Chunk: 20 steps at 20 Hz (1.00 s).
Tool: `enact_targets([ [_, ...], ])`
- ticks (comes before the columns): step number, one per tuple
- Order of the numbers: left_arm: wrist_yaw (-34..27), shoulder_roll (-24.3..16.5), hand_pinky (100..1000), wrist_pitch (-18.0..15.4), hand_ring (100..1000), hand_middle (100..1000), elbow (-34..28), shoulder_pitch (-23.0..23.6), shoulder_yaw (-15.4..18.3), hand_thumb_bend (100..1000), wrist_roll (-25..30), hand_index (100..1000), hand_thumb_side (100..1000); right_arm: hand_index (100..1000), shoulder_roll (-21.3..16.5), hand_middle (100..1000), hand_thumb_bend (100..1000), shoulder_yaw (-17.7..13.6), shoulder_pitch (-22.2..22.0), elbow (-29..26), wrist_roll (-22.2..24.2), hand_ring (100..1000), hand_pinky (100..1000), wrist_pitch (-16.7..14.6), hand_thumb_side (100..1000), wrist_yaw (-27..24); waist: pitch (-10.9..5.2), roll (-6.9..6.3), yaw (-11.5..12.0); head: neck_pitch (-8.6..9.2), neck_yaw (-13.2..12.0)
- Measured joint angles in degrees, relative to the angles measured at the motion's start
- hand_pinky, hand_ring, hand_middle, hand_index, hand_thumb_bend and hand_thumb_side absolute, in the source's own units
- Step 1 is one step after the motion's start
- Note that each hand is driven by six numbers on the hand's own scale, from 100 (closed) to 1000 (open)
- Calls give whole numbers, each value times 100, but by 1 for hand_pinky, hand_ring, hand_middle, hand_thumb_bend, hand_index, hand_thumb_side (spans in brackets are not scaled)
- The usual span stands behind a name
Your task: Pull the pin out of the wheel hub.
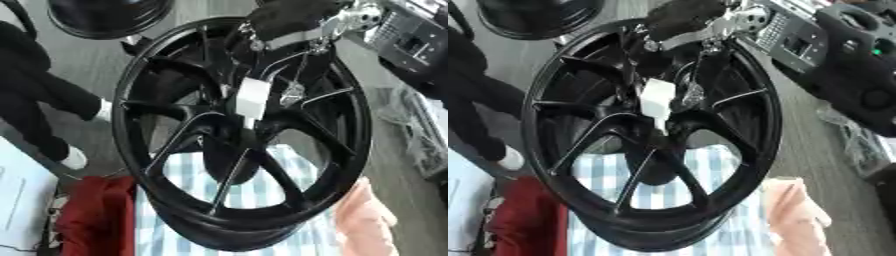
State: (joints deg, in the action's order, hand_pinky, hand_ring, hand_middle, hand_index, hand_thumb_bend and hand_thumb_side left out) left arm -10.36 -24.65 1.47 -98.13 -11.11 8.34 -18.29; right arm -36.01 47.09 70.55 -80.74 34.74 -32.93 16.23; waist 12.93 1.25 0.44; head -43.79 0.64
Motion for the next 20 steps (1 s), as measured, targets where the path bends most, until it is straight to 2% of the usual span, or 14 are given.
enact_targets([
  [15, -1, 0, 727, -6, 798, 707, -1, -8, 29, 251, -9, 750, 607, 736, 3, 666, 431, 134, -6, 0, -28, 737, 812, -28, 100, -98, 30, 18, 15, 0, -2],
  [20, -1, 0, 727, -6, 798, 708, -1, -8, 29, 249, -9, 750, 608, 693, 3, 606, 417, 135, -6, 0, -35, 707, 803, -35, 100, -133, 30, 20, 15, 0, -2],
])
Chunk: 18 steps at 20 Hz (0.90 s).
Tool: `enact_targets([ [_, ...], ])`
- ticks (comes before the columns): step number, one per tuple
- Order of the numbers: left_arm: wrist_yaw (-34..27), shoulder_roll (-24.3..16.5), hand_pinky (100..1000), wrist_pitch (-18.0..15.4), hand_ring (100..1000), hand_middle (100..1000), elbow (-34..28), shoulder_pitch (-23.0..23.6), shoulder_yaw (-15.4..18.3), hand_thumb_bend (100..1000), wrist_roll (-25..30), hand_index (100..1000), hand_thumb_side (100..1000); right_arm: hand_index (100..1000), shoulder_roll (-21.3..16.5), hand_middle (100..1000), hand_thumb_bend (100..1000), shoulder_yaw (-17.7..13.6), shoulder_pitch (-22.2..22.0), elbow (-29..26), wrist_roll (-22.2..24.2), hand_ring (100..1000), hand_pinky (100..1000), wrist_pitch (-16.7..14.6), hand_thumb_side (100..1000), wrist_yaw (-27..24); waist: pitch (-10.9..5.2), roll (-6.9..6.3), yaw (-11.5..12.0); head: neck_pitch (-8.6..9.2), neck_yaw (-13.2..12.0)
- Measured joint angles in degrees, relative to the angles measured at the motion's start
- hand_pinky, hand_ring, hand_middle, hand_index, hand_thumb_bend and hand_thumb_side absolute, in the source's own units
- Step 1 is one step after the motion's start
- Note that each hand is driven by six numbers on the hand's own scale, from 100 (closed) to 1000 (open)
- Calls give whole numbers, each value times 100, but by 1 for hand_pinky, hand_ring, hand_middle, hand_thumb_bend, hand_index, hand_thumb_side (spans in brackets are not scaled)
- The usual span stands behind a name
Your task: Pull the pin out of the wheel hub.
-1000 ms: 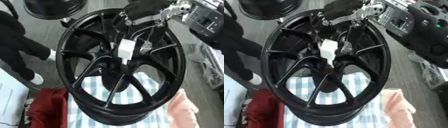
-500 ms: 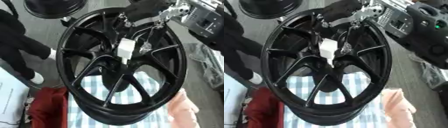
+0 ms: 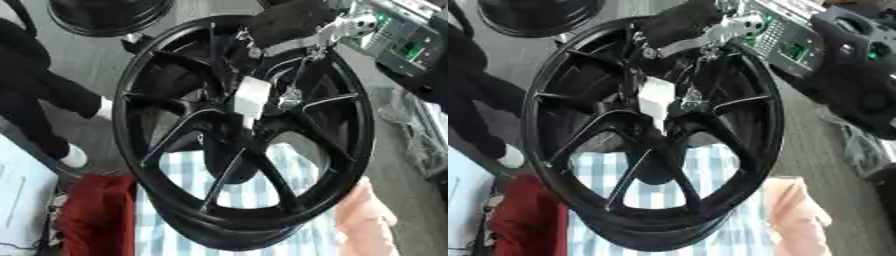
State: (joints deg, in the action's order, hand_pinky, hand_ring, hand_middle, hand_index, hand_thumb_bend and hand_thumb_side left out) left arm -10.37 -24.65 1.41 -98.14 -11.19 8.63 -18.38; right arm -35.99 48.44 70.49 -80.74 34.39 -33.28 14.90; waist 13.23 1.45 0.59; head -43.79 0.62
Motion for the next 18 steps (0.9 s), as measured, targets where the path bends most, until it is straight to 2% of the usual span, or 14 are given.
enact_targets([
  [12, 0, 0, 729, 2, 798, 708, -1, -14, 0, 246, 2, 750, 608, 670, 0, 546, 388, 68, -55, 88, -16, 671, 792, -16, 100, -3, 21, 11, 39, 0, -4],
  [18, 0, 0, 730, 3, 798, 709, -1, -16, 0, 244, 2, 750, 611, 596, 3, 462, 330, 64, -76, 97, 1, 629, 774, 1, 100, -77, 22, 14, 52, 0, -13],
])
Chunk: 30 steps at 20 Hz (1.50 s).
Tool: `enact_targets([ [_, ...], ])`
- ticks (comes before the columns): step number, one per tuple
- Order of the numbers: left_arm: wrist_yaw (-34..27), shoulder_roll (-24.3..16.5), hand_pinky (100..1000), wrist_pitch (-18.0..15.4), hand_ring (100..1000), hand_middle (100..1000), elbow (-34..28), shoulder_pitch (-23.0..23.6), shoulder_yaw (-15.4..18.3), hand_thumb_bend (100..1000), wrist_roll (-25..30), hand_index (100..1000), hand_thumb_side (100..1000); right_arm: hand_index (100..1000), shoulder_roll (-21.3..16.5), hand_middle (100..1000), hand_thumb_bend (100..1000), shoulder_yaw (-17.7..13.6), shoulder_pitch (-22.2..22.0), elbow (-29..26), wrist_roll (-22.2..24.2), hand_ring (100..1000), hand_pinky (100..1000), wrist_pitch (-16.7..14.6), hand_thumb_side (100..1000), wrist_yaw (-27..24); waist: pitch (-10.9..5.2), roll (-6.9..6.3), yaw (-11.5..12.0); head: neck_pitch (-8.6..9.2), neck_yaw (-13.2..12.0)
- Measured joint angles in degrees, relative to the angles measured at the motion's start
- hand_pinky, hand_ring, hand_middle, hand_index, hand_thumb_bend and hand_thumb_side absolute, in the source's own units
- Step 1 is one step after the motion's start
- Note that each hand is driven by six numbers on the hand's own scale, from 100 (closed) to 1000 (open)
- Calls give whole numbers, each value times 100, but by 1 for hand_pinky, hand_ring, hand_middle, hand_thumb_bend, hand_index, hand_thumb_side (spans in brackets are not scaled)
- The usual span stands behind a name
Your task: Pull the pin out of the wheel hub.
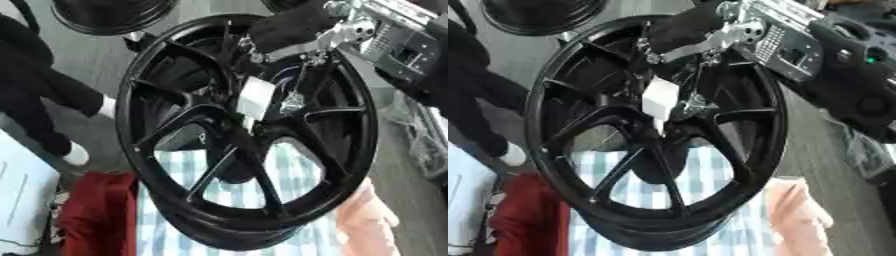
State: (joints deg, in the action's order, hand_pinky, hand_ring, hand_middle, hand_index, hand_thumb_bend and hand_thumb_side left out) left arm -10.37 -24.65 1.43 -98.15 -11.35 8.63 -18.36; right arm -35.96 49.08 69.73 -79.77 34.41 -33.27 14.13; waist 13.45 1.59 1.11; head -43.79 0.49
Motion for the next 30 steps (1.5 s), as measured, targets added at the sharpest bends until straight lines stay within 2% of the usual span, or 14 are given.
enact_targets([
  [7, 0, 0, 730, 0, 798, 708, 0, 0, 1, 243, 0, 751, 611, 554, -2, 415, 281, -114, 12, -68, 114, 602, 751, 114, 100, -188, 5, 0, -19, 0, -16],
  [14, 0, 0, 731, 4, 798, 708, 0, 3, 2, 243, -4, 751, 612, 544, -77, 404, 305, -292, 158, -334, 287, 596, 748, 287, 100, -468, 5, 0, -36, 0, -18],
  [18, 0, -1, 732, 8, 798, 708, 0, 15, 5, 241, -7, 751, 612, 545, -275, 405, 322, -538, 185, -535, 373, 598, 749, 373, 100, -624, 4, 2, -57, 0, -37],
  [21, 0, -1, 732, 12, 798, 707, 0, 18, 12, 241, -11, 751, 612, 543, -587, 404, 337, -956, 23, -719, 464, 599, 749, 464, 100, -800, 4, 2, -70, 0, -45],
  [25, 0, -1, 732, 19, 798, 707, -1, 18, 37, 241, -24, 751, 611, 544, -1151, 404, 338, -1738, -490, -1057, 640, 600, 749, 640, 100, -1160, 7, -4, -85, 0, -61],
  [27, 0, -1, 732, 19, 798, 707, -2, 17, 39, 242, -30, 751, 611, 547, -1506, 406, 346, -2261, -940, -1199, 746, 602, 750, 746, 100, -1360, 19, -12, -103, 0, -67],
  [30, 0, -1, 733, 12, 798, 707, -5, 16, 48, 240, -43, 750, 612, 552, -2074, 422, 358, -3214, -1830, -1307, 816, 606, 752, 816, 100, -1536, 55, -40, -111, 2, -86],
])
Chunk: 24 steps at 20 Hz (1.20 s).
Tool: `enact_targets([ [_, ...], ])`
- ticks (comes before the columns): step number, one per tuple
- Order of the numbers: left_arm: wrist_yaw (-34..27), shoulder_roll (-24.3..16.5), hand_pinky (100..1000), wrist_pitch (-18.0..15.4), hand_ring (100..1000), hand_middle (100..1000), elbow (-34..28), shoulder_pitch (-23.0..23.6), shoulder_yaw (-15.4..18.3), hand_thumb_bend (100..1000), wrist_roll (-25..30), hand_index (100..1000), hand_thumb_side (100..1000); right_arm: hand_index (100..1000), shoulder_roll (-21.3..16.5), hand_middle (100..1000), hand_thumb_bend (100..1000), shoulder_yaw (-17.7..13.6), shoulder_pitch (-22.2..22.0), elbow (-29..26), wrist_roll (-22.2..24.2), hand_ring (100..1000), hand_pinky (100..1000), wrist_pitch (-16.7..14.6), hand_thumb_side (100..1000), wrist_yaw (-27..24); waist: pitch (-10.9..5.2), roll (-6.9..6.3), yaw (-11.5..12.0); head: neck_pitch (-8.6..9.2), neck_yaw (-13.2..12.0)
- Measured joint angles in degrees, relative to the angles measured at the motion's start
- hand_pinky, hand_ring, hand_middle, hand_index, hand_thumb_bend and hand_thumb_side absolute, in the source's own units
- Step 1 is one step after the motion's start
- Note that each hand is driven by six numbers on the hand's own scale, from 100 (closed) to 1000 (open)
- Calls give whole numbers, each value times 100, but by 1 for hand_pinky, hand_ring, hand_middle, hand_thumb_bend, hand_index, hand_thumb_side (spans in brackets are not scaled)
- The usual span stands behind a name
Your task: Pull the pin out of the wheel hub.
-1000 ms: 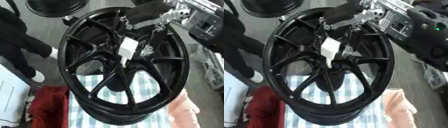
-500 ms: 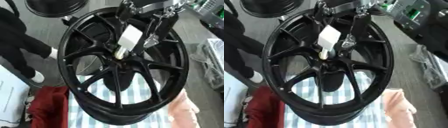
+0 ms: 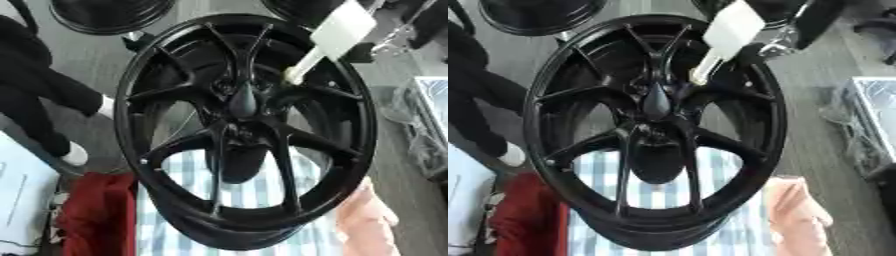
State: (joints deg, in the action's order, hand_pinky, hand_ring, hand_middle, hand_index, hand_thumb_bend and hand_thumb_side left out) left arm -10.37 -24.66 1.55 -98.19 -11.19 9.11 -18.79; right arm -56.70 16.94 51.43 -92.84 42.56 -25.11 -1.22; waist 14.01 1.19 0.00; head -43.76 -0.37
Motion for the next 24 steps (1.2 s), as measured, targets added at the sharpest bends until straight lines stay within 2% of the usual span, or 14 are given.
enact_targets([
  [2, 0, 0, 733, -3, 797, 706, -7, -1, 26, 239, -16, 750, 612, 554, -337, 426, 352, -733, -711, 27, -86, 608, 752, -83, 100, 34, 26, -15, -33, 3, -18],
  [5, 0, 0, 734, -8, 797, 707, -33, -2, 61, 240, -51, 751, 611, 565, -658, 440, 346, -1734, -1657, 259, -548, 619, 757, -96, 100, 362, 48, -50, -73, 6, -56],
  [9, 3, 0, 734, -22, 797, 706, -38, 9, 102, 241, -97, 750, 610, 602, -697, 478, 347, -2643, -2467, 716, -1255, 643, 766, 132, 100, 1113, 66, -70, -119, 8, -60],
  [11, 4, 0, 734, -28, 797, 706, -41, 11, 128, 242, -123, 750, 610, 605, -631, 482, 346, -2937, -2725, 915, -1493, 647, 768, 267, 100, 1471, 66, -75, -143, 9, -59],
  [13, 5, 0, 734, -29, 797, 706, -48, 12, 137, 242, -140, 750, 609, 669, -517, 547, 356, -3205, -2920, 1095, -1728, 697, 782, 434, 100, 1853, 67, -93, -157, 10, -56],
  [14, 5, 0, 734, -30, 797, 706, -50, 13, 148, 244, -150, 750, 607, 718, -443, 608, 435, -3320, -3004, 1182, -1837, 734, 796, 528, 100, 2037, 67, -102, -162, 11, -55],
  [15, 5, 0, 734, -33, 797, 706, -52, 13, 159, 242, -160, 750, 609, 755, -374, 661, 408, -3411, -3076, 1258, -1928, 761, 807, 614, 100, 2190, 67, -107, -167, 12, -55],
  [16, 5, 0, 734, -32, 797, 706, -56, 14, 165, 242, -168, 750, 609, 826, -320, 742, 467, -3485, -3134, 1319, -1999, 808, 827, 687, 188, 2318, 67, -106, -172, 12, -55],
  [17, 5, 0, 734, -32, 797, 706, -61, 15, 165, 243, -171, 750, 609, 834, -275, 754, 481, -3551, -3181, 1371, -2062, 815, 830, 762, 212, 2437, 67, -104, -176, 13, -55],
  [18, 5, 0, 734, -31, 797, 706, -62, 16, 165, 242, -173, 750, 609, 881, -238, 827, 544, -3603, -3215, 1416, -2115, 864, 849, 829, 358, 2544, 67, -103, -179, 13, -56],
  [20, 5, 0, 734, -30, 797, 706, -63, 16, 166, 244, -175, 751, 608, 899, -175, 859, 522, -3689, -3253, 1488, -2195, 884, 858, 953, 408, 2718, 67, -103, -184, 13, -57],
  [24, 5, 0, 735, -30, 797, 705, -64, 17, 166, 244, -178, 751, 608, 898, -84, 864, 535, -3783, -3276, 1525, -2399, 884, 856, 1117, 392, 2871, 67, -103, -186, 14, -60],
])
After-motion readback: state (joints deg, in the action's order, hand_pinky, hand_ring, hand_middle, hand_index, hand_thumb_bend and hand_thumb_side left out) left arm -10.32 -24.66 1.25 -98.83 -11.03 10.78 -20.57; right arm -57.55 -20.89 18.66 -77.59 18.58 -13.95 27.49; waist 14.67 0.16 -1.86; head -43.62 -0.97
